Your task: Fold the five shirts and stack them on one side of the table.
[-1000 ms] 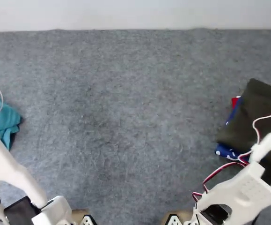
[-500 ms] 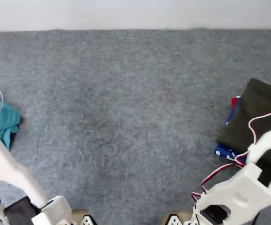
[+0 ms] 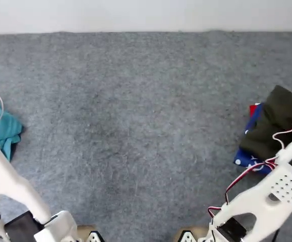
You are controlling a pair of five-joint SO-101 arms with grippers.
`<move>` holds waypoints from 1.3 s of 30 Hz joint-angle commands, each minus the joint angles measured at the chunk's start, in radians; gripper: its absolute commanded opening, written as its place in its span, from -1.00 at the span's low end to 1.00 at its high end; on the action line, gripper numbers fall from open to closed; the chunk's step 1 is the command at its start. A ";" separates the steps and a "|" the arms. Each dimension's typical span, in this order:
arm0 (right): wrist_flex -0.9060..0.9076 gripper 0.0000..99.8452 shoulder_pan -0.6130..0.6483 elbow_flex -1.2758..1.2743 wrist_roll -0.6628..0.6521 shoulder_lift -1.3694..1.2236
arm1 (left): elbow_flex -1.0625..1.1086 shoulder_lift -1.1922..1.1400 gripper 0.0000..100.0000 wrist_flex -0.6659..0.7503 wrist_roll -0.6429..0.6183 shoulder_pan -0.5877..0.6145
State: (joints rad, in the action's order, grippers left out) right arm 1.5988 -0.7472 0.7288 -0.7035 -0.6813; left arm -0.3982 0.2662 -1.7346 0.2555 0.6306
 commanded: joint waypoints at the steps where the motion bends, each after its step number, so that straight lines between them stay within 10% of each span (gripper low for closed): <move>1: 0.160 -0.98 0.019 0.180 -0.011 0.117 | -0.004 0.031 -0.97 -0.018 0.008 0.005; 12: 0.168 -0.98 0.038 0.141 -0.012 0.285 | -0.004 0.029 -0.97 -0.018 0.008 0.005; 23: -0.384 -0.98 0.031 0.046 -0.009 -0.077 | -0.002 0.029 -0.97 -0.018 0.008 0.005; 39: 0.200 -0.97 0.088 0.170 -0.006 0.165 | -0.002 0.029 -0.97 -0.018 0.008 0.003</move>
State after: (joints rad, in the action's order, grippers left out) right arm 1.7492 -0.6690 0.8807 -0.7066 -0.5923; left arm -0.3982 0.2662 -1.7346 0.2555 0.6306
